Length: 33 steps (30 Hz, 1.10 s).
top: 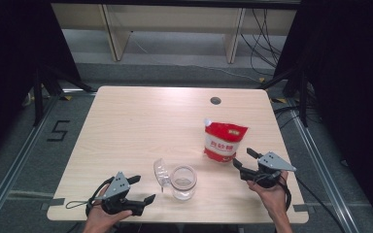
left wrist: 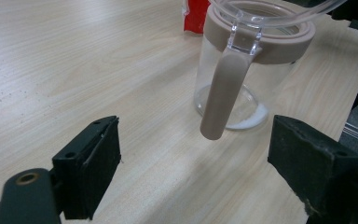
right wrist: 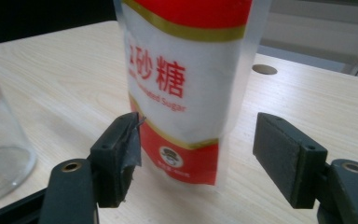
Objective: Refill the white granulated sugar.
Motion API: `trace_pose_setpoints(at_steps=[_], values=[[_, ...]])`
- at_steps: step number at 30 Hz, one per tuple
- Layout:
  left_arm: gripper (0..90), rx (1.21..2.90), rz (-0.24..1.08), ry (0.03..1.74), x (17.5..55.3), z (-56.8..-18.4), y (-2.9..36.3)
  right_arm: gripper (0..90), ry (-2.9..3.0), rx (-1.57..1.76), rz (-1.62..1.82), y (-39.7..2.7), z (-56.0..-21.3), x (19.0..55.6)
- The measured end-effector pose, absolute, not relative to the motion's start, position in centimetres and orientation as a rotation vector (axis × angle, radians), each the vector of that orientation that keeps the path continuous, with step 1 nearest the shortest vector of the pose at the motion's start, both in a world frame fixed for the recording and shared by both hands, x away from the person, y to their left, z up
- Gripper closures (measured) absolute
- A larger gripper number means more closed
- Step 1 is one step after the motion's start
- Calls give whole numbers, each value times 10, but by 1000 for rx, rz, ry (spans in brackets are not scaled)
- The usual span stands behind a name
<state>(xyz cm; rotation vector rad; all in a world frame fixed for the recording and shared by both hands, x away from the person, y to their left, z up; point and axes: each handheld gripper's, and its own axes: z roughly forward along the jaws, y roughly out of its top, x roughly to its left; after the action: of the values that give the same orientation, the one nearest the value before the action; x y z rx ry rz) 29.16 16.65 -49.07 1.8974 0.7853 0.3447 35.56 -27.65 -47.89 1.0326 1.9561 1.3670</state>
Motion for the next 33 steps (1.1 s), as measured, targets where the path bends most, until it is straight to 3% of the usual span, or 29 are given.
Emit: trace_pose_setpoints(at_steps=[4, 11, 33], values=[[163, 1909, 360, 788, 292, -490, 166, 314, 1957, 991, 1369, -280, -478, 362], [163, 1903, 350, 787, 290, -491, 167, 204, 1939, 1008, 1405, -278, -479, 375], [162, 1933, 347, 748, 292, -492, 166, 252, 1997, 839, 1532, -257, -490, 410]])
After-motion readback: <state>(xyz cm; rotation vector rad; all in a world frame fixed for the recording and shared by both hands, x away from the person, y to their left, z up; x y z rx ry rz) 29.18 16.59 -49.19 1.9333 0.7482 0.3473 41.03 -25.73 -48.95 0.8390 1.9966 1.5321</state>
